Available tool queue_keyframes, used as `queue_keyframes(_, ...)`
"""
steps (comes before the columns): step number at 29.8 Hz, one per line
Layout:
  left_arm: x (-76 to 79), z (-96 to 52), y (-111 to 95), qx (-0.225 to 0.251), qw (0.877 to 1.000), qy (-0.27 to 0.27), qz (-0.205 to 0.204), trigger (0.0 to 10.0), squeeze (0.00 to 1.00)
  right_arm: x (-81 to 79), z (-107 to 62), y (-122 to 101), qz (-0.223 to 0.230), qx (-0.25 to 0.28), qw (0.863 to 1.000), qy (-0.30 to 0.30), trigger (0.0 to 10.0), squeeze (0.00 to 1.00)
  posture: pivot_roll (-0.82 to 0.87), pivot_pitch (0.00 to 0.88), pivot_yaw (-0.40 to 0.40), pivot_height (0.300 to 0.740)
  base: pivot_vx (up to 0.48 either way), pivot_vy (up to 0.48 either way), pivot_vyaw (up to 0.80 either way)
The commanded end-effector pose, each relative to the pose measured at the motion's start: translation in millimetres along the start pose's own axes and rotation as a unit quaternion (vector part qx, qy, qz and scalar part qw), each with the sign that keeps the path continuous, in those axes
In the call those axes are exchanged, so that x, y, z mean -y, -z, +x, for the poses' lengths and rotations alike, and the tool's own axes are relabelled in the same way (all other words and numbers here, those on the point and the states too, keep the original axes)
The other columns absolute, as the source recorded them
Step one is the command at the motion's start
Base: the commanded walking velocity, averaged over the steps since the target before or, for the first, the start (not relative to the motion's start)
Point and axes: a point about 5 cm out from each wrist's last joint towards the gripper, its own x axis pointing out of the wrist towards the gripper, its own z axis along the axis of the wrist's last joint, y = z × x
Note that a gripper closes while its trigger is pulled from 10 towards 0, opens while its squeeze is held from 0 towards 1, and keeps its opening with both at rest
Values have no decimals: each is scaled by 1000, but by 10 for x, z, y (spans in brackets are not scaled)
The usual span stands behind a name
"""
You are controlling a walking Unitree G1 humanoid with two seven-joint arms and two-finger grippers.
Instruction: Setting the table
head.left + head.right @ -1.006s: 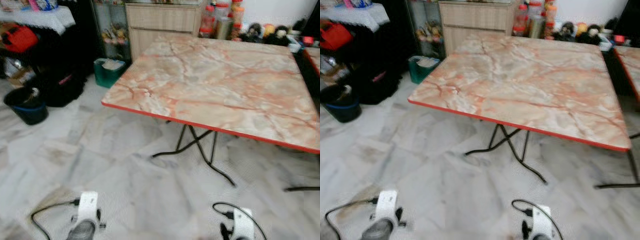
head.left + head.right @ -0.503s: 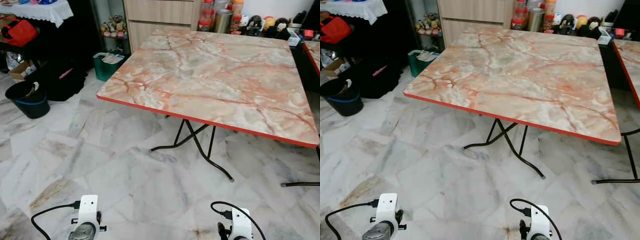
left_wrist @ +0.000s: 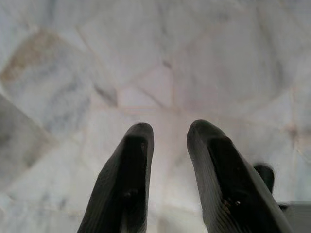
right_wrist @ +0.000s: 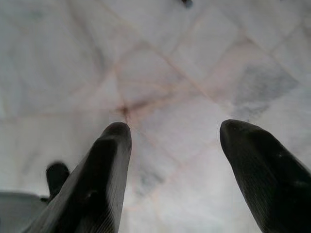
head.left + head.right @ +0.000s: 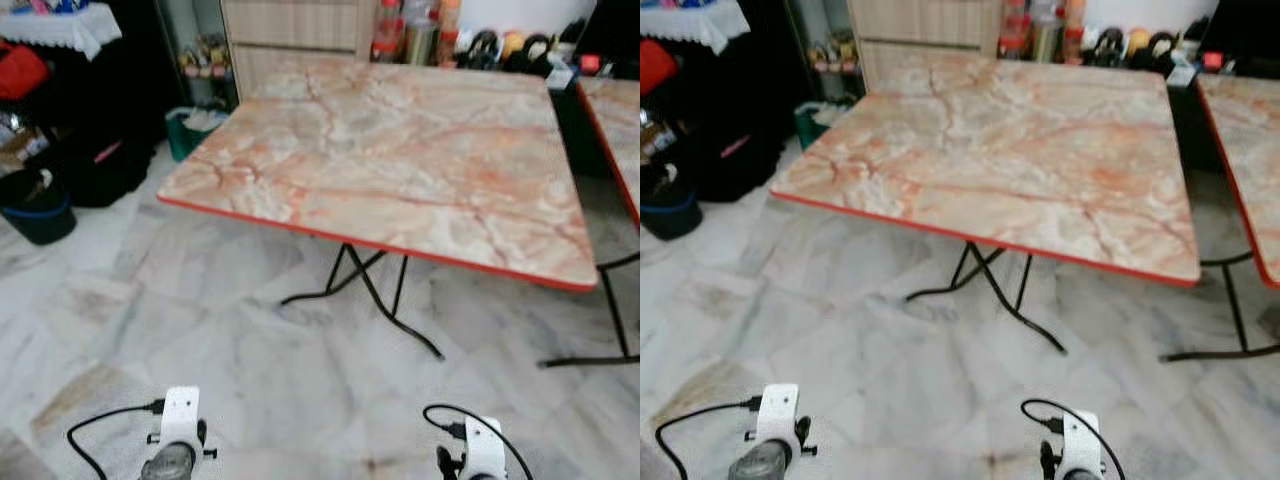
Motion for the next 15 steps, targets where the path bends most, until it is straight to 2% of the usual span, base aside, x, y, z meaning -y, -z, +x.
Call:
queue_keyframes(1, -13, -7, 41, -10, 1000, -1, -4, 10000, 0, 8, -5, 27, 0, -4, 1000, 2, 10000, 0, 3, 98, -11, 740, 0, -480, 0)
queue_keyframes(15, 1, -10, 55, -13, 1000, 0, -7, 10000, 0, 12, -2, 12, 0, -2, 1000, 1, 10000, 0, 1, 106, -13, 740, 0, -480, 0)
